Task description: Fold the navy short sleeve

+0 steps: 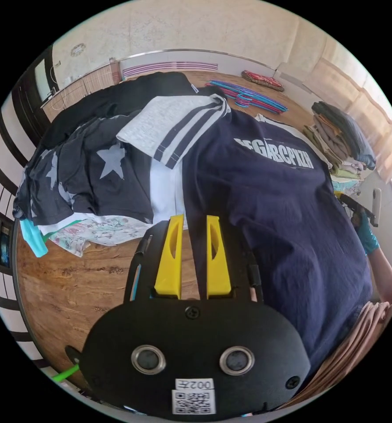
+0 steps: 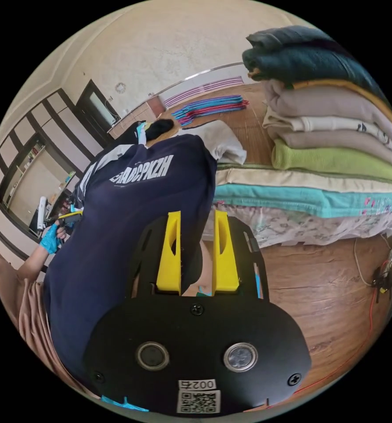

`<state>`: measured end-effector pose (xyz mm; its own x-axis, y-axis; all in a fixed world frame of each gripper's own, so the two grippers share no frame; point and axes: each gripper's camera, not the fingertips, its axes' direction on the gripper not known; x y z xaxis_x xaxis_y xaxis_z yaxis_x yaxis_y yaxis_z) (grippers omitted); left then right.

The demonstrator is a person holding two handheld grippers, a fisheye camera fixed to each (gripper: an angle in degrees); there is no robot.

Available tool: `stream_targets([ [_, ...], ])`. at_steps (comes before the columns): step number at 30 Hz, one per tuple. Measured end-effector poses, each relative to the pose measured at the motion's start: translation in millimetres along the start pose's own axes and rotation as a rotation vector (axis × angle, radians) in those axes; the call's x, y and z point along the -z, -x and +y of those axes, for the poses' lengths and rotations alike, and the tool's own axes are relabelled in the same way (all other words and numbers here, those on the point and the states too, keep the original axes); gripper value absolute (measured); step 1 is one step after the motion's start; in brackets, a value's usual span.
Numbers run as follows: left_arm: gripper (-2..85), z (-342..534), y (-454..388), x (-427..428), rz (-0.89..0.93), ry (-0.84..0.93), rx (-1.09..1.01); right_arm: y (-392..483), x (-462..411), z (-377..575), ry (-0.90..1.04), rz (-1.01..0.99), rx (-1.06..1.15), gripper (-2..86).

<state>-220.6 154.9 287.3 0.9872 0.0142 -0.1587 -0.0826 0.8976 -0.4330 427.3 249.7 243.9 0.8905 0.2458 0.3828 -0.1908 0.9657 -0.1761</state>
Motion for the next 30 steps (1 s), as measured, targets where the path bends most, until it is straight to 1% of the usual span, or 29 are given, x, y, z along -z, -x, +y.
stream_targets([
  [4, -0.5, -3.0, -3.0, -4.2, 0.007, 0.008, -0.017, -10.1, -6.6, 5.4, 0.0, -0.074, -0.082, 9.1],
  [5, -0.7, -3.1, -3.5, -3.6, 0.001, 0.008, -0.014, -11.2, -5.8, 5.9, -0.014, -0.091, -0.098, 7.0],
  [8, -1.2, 0.0, -6.9, 5.7, -0.065, -0.013, 0.003, -6.9, 0.2, 3.9, -0.039, -0.049, -0.097, 1.7],
  [10, -1.0, 5.3, -11.0, 19.1, -0.145, -0.05, 0.019, -1.0, 7.2, 2.1, -0.059, 0.01, -0.073, 0.5],
  [11, -1.0, 6.6, -12.4, 21.9, -0.157, -0.057, 0.018, 2.3, 11.8, 1.4, -0.076, 0.047, -0.059, 0.0],
  [13, -1.0, 9.3, -19.5, 25.0, -0.196, -0.063, 0.004, 3.6, 12.5, 0.7, -0.086, 0.063, -0.062, -0.5],
  [15, -1.0, 8.2, -25.4, 21.5, -0.221, -0.044, -0.01, 3.8, 1.0, -1.8, -0.025, 0.078, -0.055, -0.7],
  [19, -1.0, 5.0, -35.3, 24.5, -0.248, -0.033, -0.038, 13.3, -0.4, -4.8, -0.015, 0.095, -0.019, -0.6],
  [25, -1.2, 5.9, -36.2, 32.8, -0.222, -0.017, -0.062, 33.4, 0.5, 0.2, 0.032, 0.187, 0.063, -0.1],
  [30, -1.5, 9.9, -31.5, 43.5, -0.214, -0.026, -0.02, 52.7, 0.5, 8.4, 0.041, 0.266, 0.104, 0.6],
])
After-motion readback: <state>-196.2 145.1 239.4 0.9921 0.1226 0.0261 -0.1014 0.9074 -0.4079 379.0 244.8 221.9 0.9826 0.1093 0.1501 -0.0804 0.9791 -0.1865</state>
